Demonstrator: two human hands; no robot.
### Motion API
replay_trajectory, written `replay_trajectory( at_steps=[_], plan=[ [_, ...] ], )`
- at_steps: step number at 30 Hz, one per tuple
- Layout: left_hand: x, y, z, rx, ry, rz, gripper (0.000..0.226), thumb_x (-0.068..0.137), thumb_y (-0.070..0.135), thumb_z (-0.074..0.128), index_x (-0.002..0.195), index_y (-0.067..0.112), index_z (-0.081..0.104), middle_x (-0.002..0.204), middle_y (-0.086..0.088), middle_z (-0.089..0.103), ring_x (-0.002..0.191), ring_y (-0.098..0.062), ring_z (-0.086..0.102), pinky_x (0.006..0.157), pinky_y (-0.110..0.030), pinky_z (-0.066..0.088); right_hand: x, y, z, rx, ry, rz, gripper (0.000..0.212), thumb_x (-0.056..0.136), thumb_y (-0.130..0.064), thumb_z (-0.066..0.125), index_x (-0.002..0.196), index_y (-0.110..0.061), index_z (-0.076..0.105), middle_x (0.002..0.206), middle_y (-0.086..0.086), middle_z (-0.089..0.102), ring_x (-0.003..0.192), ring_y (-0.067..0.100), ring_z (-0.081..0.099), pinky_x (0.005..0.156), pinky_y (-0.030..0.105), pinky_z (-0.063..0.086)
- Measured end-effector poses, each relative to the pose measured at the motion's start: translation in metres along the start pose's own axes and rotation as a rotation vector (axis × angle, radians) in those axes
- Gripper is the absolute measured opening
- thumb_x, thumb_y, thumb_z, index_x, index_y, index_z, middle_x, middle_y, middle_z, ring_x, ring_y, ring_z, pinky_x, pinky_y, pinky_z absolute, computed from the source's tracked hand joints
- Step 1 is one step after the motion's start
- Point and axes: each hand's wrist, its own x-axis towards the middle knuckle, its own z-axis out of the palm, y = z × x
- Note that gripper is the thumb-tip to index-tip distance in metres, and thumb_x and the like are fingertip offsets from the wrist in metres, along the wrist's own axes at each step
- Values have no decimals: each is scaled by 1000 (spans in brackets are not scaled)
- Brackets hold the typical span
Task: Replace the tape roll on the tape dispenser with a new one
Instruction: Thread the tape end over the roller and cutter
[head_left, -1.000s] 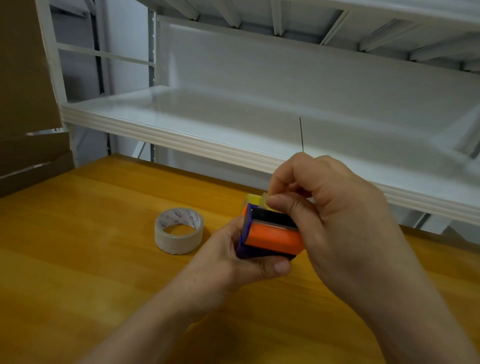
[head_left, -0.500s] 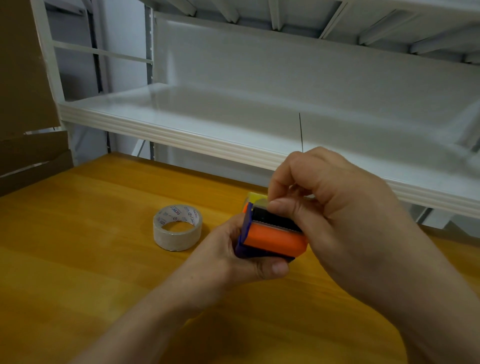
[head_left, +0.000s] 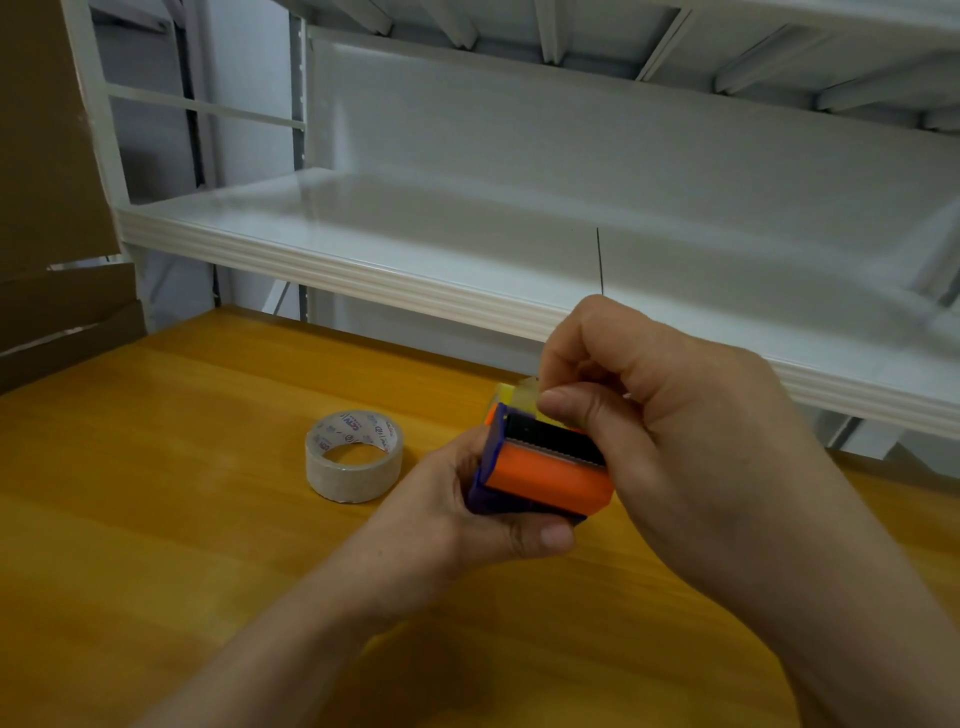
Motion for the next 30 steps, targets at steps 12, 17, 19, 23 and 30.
replay_trajectory(
  at_steps=[12,17,19,23,30],
  plan=[
    [0,-3,-3,-18,41,29,48,74,18,79,117,13,60,106,-8,73,101,-21,70,85,-26,56,1,-8,18,-149,202,-58,29,76,-4,74,86,-21,52,72,-16,43,59,-14,30,42,22,32],
    [1,-5,-2,-14,51,33,47,75,22,77,118,11,61,108,-10,73,103,-24,69,88,-31,56,1,-6,23,-168,348,-64,10,86,-11,62,86,-19,56,72,-13,50,61,0,37,46,16,33],
    [1,-5,-3,-12,62,34,48,74,25,78,118,12,61,108,-10,73,103,-23,69,87,-29,56,2,-5,26,-166,378,-76,8,86,-11,61,86,-18,57,73,-11,51,63,3,38,49,13,32],
    [2,-4,-2,-23,57,40,46,77,22,78,119,12,61,110,-14,71,104,-29,68,89,-35,56,3,-1,27,-126,477,-120,8,91,-15,54,85,-13,59,73,-5,56,63,12,47,51,21,37],
    [1,-8,-2,-43,51,5,50,72,29,79,117,12,63,104,-8,73,99,-24,70,79,-27,55,3,1,12,-7,335,-100,6,89,-26,57,85,-22,60,73,-11,61,65,12,58,53,34,51]
  ],
)
